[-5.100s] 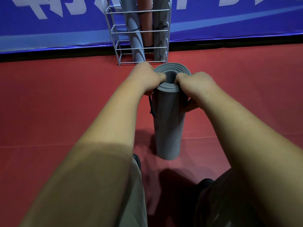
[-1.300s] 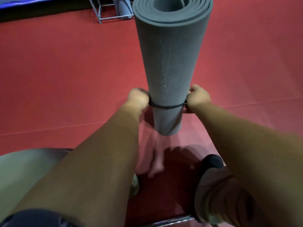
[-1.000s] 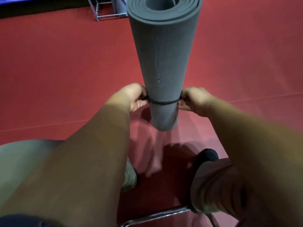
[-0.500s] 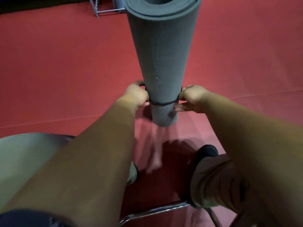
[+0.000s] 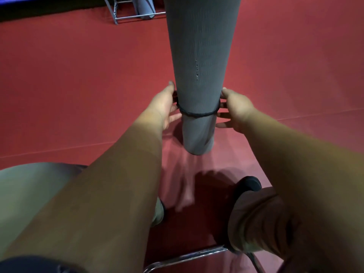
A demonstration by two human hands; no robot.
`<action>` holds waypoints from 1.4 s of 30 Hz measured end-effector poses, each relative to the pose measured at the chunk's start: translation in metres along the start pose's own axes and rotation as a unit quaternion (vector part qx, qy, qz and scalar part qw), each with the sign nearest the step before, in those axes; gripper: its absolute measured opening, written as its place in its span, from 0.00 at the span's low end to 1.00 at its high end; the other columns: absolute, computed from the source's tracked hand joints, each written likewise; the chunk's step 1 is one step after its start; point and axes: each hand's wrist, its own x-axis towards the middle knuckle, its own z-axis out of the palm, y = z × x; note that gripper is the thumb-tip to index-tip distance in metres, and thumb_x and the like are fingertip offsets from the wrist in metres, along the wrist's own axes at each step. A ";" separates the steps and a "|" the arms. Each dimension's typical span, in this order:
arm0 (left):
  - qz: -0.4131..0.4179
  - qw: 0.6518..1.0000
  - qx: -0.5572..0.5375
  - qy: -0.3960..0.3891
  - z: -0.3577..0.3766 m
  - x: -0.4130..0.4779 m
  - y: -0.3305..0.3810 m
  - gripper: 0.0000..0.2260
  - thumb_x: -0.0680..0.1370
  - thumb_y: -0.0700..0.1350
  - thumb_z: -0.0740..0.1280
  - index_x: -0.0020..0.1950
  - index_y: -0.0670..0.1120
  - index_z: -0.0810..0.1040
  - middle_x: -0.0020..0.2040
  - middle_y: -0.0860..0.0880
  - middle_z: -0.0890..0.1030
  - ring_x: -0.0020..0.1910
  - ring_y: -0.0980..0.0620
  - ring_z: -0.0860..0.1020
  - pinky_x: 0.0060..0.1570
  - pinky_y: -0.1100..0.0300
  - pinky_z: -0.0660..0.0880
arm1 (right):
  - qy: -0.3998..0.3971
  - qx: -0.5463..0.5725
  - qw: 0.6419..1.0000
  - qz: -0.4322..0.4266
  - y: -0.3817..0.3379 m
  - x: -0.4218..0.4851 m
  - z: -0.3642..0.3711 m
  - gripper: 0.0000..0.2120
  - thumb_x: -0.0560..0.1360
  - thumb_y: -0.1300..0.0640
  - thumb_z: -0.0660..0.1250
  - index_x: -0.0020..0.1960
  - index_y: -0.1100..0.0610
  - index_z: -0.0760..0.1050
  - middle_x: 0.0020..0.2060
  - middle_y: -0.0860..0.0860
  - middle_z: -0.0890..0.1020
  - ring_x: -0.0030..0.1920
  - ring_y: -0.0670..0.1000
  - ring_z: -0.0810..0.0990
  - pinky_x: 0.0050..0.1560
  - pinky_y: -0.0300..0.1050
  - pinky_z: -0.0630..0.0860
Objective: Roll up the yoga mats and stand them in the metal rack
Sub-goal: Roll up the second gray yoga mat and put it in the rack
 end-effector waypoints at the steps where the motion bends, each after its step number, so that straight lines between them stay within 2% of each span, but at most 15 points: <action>1: -0.007 1.000 0.011 -0.002 0.001 -0.005 0.003 0.24 0.85 0.68 0.56 0.62 0.50 0.80 0.58 0.53 0.84 0.64 0.49 0.82 0.59 0.48 0.78 | 0.000 -0.001 1.000 0.007 -0.001 -0.002 0.000 0.18 0.83 0.38 0.61 0.56 0.50 0.82 0.46 0.49 0.82 0.45 0.55 0.81 0.46 0.55 0.83; 6: -0.035 0.999 -0.003 0.006 0.005 -0.028 0.026 0.26 0.78 0.71 0.60 0.51 0.49 0.80 0.50 0.45 0.83 0.51 0.43 0.80 0.54 0.51 0.75 | 0.009 -0.025 0.999 0.019 -0.016 -0.019 0.005 0.35 0.78 0.24 0.57 0.69 0.50 0.77 0.60 0.51 0.83 0.57 0.60 0.80 0.52 0.61 0.82; 8: -0.005 1.000 -0.004 0.025 0.008 -0.042 0.041 0.21 0.69 0.67 0.62 0.46 0.52 0.77 0.43 0.50 0.81 0.47 0.46 0.76 0.50 0.52 0.69 | 0.020 -0.021 1.000 -0.001 -0.031 -0.031 0.009 0.35 0.76 0.24 0.60 0.69 0.47 0.79 0.61 0.50 0.83 0.60 0.60 0.80 0.59 0.60 0.79; 10: 0.061 0.997 -0.034 0.030 0.010 -0.056 0.064 0.20 0.70 0.64 0.64 0.45 0.49 0.81 0.39 0.54 0.85 0.43 0.49 0.81 0.51 0.54 0.75 | 0.023 0.013 0.999 -0.033 -0.052 -0.047 0.012 0.30 0.74 0.26 0.63 0.65 0.44 0.82 0.58 0.48 0.86 0.60 0.58 0.83 0.64 0.59 0.78; 13: 0.122 0.990 -0.065 -0.026 0.015 -0.085 0.102 0.24 0.78 0.67 0.65 0.58 0.51 0.88 0.53 0.50 0.89 0.56 0.45 0.87 0.64 0.46 0.80 | 0.023 0.051 0.995 -0.081 -0.091 -0.089 0.016 0.29 0.75 0.27 0.64 0.65 0.44 0.83 0.57 0.47 0.87 0.58 0.55 0.84 0.66 0.60 0.78; 17: 0.158 0.987 0.012 -0.033 0.014 -0.124 0.131 0.23 0.81 0.67 0.61 0.52 0.52 0.87 0.51 0.50 0.90 0.54 0.46 0.87 0.66 0.47 0.77 | 0.016 0.054 0.991 -0.118 -0.127 -0.147 0.011 0.30 0.81 0.27 0.56 0.62 0.48 0.84 0.51 0.49 0.88 0.50 0.53 0.85 0.50 0.53 0.77; 19: 0.177 0.981 0.048 -0.062 0.014 -0.144 0.134 0.19 0.80 0.65 0.65 0.51 0.52 0.86 0.49 0.52 0.89 0.50 0.48 0.86 0.62 0.47 0.75 | -0.010 0.037 0.991 -0.129 -0.134 -0.169 0.010 0.31 0.83 0.29 0.54 0.52 0.52 0.84 0.38 0.48 0.88 0.40 0.51 0.87 0.39 0.48 0.81; 21: 0.191 0.969 0.142 -0.065 0.014 -0.158 0.130 0.12 0.76 0.59 0.72 0.55 0.55 0.84 0.48 0.54 0.88 0.50 0.46 0.83 0.56 0.41 0.74 | -0.039 0.010 0.989 -0.141 -0.133 -0.185 0.010 0.27 0.85 0.35 0.58 0.49 0.55 0.83 0.32 0.49 0.87 0.31 0.50 0.86 0.21 0.39 0.75; 22: 0.196 0.962 0.182 -0.062 0.013 -0.162 0.127 0.12 0.75 0.55 0.74 0.58 0.57 0.83 0.49 0.53 0.88 0.51 0.44 0.83 0.52 0.40 0.75 | -0.038 -0.018 0.989 -0.141 -0.131 -0.189 0.011 0.22 0.83 0.37 0.63 0.52 0.54 0.84 0.36 0.49 0.88 0.33 0.51 0.86 0.20 0.39 0.74; 25: 0.178 0.958 0.217 -0.059 0.008 -0.177 0.120 0.18 0.76 0.44 0.73 0.64 0.57 0.79 0.54 0.47 0.86 0.52 0.41 0.83 0.41 0.31 0.81 | -0.031 -0.086 0.987 -0.132 -0.124 -0.199 0.013 0.14 0.79 0.45 0.71 0.60 0.51 0.83 0.47 0.53 0.88 0.43 0.58 0.85 0.38 0.56 0.81; 29: 0.168 0.961 0.211 -0.055 -0.001 -0.188 0.115 0.17 0.76 0.39 0.69 0.63 0.54 0.79 0.51 0.43 0.85 0.45 0.40 0.82 0.40 0.26 0.81 | -0.026 -0.129 0.984 -0.123 -0.121 -0.206 0.021 0.12 0.77 0.55 0.71 0.59 0.55 0.81 0.50 0.62 0.86 0.48 0.66 0.85 0.42 0.79 0.80; 32: 0.180 0.962 0.202 -0.030 -0.002 -0.185 0.116 0.14 0.77 0.40 0.69 0.60 0.54 0.80 0.49 0.44 0.86 0.44 0.40 0.83 0.38 0.26 0.81 | -0.022 -0.143 0.980 -0.134 -0.125 -0.202 0.026 0.14 0.76 0.57 0.68 0.61 0.56 0.80 0.50 0.63 0.86 0.46 0.67 0.85 0.37 0.80 0.79; 36: 0.174 0.964 0.199 -0.024 0.004 -0.170 0.131 0.12 0.78 0.42 0.67 0.59 0.53 0.79 0.50 0.43 0.85 0.45 0.39 0.83 0.36 0.26 0.81 | -0.013 -0.150 0.981 -0.120 -0.145 -0.185 0.026 0.16 0.78 0.55 0.67 0.64 0.58 0.79 0.52 0.66 0.85 0.46 0.69 0.85 0.38 0.82 0.79; 40: 0.154 0.966 0.207 -0.032 0.014 -0.126 0.163 0.17 0.75 0.44 0.66 0.63 0.52 0.78 0.58 0.37 0.85 0.54 0.31 0.85 0.36 0.23 0.80 | -0.002 -0.179 0.978 -0.106 -0.181 -0.147 0.025 0.14 0.80 0.54 0.65 0.62 0.60 0.78 0.50 0.66 0.82 0.46 0.72 0.84 0.39 0.82 0.80; 42: 0.134 0.968 0.208 -0.041 0.018 -0.095 0.184 0.17 0.75 0.44 0.65 0.64 0.50 0.77 0.60 0.34 0.83 0.52 0.30 0.85 0.36 0.24 0.80 | -0.009 -0.196 0.975 -0.101 -0.205 -0.120 0.027 0.11 0.81 0.54 0.64 0.58 0.60 0.77 0.48 0.65 0.79 0.46 0.73 0.83 0.39 0.82 0.79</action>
